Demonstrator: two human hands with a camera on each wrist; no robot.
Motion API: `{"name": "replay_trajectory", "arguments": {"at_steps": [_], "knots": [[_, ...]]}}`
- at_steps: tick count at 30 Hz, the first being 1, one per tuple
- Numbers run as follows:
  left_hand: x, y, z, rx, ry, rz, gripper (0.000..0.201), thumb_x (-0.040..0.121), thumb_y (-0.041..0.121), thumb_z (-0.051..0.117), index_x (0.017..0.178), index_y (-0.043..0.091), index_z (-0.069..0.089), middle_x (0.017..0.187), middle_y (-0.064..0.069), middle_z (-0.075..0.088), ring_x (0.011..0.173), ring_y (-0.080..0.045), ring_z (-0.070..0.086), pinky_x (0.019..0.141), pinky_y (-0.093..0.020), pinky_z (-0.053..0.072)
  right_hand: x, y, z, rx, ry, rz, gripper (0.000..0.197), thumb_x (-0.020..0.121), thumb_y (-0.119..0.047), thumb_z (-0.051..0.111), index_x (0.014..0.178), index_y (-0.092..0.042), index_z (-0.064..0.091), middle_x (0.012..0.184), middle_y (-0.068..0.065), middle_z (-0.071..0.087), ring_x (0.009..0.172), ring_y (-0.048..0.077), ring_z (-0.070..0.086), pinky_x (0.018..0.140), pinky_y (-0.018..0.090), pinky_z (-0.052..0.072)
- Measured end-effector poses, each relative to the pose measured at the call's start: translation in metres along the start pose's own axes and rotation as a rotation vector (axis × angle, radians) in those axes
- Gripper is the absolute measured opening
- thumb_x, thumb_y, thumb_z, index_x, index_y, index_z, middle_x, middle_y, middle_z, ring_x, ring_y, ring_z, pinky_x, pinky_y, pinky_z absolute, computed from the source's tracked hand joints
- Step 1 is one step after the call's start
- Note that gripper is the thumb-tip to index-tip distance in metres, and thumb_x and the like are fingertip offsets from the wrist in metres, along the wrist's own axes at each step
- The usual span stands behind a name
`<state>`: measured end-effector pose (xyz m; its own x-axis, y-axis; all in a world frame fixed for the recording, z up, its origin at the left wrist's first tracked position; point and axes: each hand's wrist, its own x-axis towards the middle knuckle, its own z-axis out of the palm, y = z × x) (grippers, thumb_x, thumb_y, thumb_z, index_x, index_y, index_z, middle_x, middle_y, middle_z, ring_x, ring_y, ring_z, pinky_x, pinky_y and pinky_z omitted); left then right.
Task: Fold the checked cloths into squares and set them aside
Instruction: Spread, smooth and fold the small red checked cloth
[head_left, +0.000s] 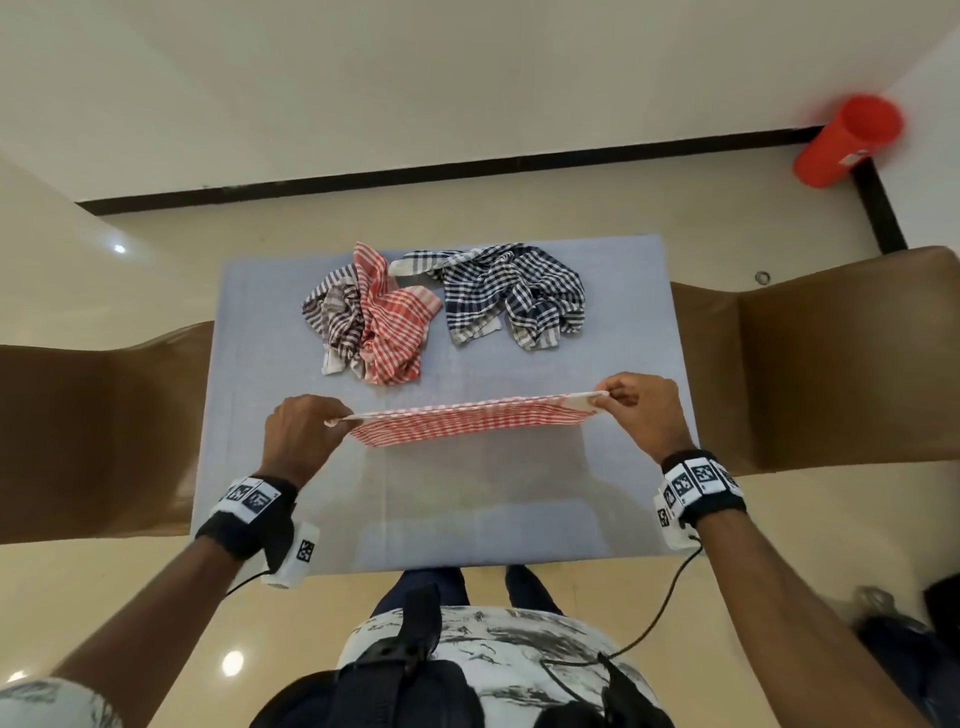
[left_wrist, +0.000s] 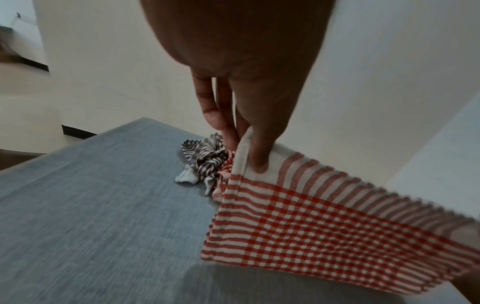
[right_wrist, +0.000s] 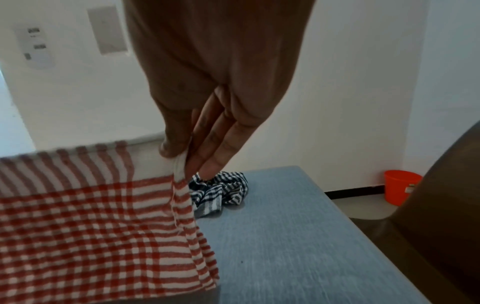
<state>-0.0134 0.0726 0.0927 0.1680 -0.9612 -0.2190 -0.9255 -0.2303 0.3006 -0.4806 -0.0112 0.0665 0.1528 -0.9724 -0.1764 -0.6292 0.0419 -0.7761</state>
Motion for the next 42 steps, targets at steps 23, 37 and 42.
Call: {"name": "replay_trajectory", "arguments": {"at_steps": [23, 37, 42], "knots": [[0.072, -0.032, 0.107, 0.142, -0.561, 0.018, 0.011, 0.086, 0.026, 0.078, 0.088, 0.016, 0.081, 0.093, -0.006, 0.078, 0.088, -0.028, 0.072, 0.078, -0.035, 0.056, 0.034, 0.096, 0.081, -0.081, -0.204, 0.481, 0.02, 0.078, -0.016, 0.088, 0.094, -0.006, 0.082, 0.088, 0.011, 0.078, 0.082, 0.023, 0.074, 0.073, 0.026, 0.054], [0.096, -0.037, 0.116, 0.222, -0.394, -0.042, 0.046, 0.083, 0.047, 0.081, 0.107, 0.011, 0.068, 0.11, -0.011, 0.068, 0.1, -0.031, 0.064, 0.077, -0.041, 0.052, 0.044, 0.088, 0.109, -0.176, -0.089, 0.335, 0.018, 0.088, -0.012, 0.076, 0.105, -0.008, 0.072, 0.097, 0.009, 0.07, 0.092, 0.028, 0.068, 0.088, 0.042, 0.058], [0.042, -0.031, 0.128, 0.093, -0.126, 0.135, 0.078, 0.084, 0.055, 0.074, 0.137, 0.004, 0.048, 0.136, -0.019, 0.053, 0.124, -0.036, 0.049, 0.095, -0.05, 0.054, -0.011, 0.04, 0.152, -0.394, -0.041, 0.063, 0.064, 0.1, -0.038, 0.058, 0.152, -0.01, 0.034, 0.16, 0.015, 0.032, 0.149, 0.029, 0.03, 0.122, 0.045, 0.03]]}}
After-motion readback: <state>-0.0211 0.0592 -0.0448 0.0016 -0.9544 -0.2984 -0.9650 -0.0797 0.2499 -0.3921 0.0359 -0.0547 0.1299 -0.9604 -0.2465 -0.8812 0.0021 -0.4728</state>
